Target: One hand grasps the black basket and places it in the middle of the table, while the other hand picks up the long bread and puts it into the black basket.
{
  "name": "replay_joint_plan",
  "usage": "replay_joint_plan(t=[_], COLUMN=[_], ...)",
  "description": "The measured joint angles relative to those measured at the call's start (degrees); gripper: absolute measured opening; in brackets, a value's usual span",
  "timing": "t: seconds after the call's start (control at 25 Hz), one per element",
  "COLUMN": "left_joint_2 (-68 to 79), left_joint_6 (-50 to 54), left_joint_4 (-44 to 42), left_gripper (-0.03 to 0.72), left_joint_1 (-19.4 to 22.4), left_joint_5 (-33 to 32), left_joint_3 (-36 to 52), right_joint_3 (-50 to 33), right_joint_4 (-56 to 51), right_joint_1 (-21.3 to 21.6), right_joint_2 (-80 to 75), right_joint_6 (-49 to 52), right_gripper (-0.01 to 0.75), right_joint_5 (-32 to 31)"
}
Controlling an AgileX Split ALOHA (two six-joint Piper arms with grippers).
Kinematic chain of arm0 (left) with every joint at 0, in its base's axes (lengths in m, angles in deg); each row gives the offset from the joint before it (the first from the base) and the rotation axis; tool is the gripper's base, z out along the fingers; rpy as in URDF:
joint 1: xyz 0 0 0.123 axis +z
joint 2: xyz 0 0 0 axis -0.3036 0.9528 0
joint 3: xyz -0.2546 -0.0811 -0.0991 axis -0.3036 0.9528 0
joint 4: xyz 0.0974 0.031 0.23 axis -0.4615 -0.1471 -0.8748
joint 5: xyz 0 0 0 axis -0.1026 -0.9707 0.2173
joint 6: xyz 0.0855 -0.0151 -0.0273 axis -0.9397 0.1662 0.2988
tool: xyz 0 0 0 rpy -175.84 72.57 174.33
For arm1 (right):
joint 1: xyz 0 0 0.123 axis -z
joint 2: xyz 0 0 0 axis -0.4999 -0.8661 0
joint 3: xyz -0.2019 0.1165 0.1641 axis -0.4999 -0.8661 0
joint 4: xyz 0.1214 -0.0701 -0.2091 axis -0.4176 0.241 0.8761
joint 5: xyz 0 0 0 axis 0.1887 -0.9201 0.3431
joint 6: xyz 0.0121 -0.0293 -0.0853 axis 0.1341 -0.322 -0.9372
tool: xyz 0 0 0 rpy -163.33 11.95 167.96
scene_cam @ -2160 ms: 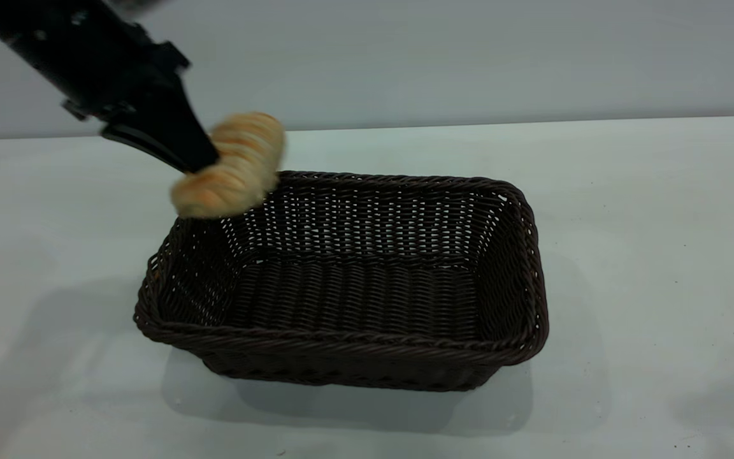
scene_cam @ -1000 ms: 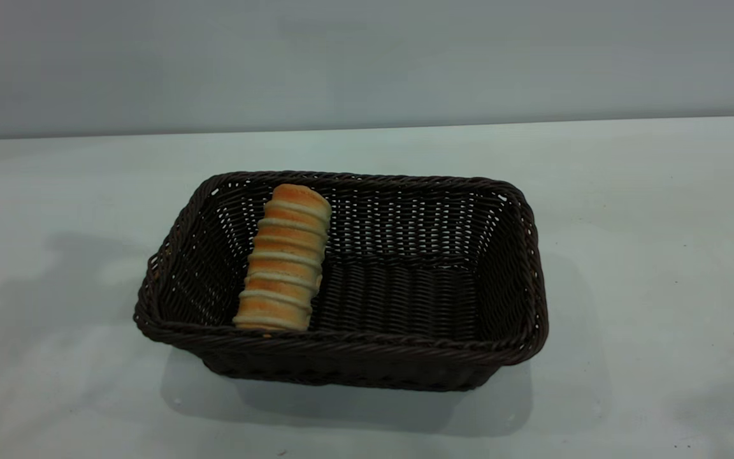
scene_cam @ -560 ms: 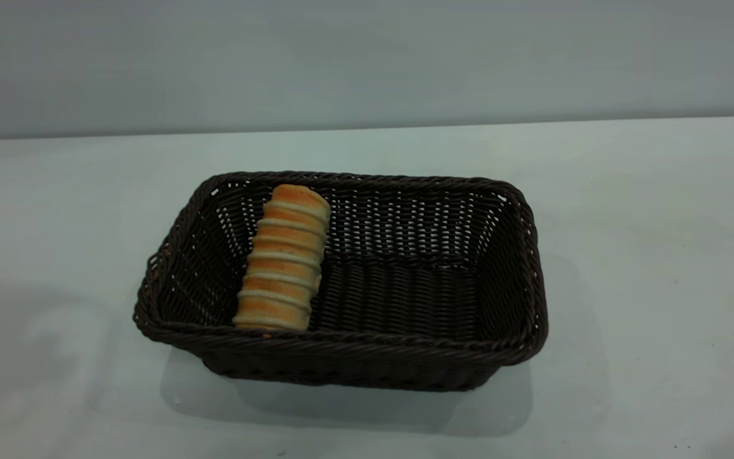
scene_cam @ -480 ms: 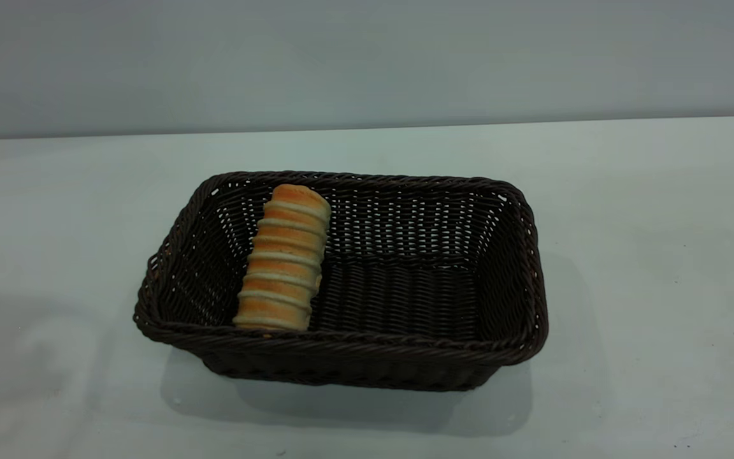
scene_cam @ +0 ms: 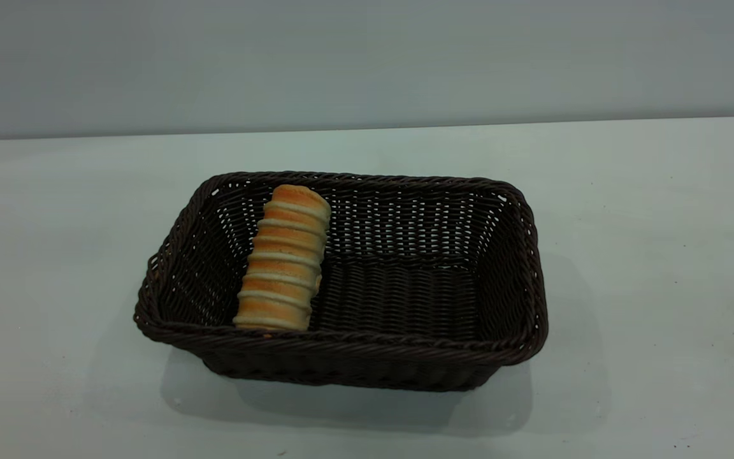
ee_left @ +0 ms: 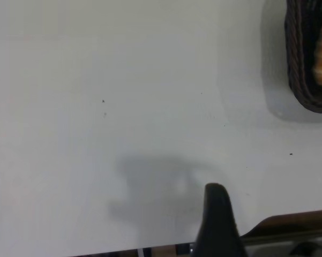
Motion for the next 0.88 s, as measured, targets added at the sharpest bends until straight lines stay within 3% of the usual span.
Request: replay_joint_plan(t=[0.44, 0.88], left_joint_2=[-20.34, -36.22], left_joint_6=[-0.23, -0.23], left_joint_4=[0.00, 0.00], left_gripper=[0.580, 0.580], left_joint_1=[0.00, 0.00], left_joint_5=[0.35, 0.57], left_joint_3=[12.98, 25.48], right_joint_3=[-0.60, -19.41], right_joint_4=[0.02, 0.62], right_joint_1=[0.00, 0.00], right_joint_2=[11.14, 16.24], right_joint_6=[-3.04, -3.04], right_gripper=[0.527, 0.527], right_joint_5=[0.00, 4.22])
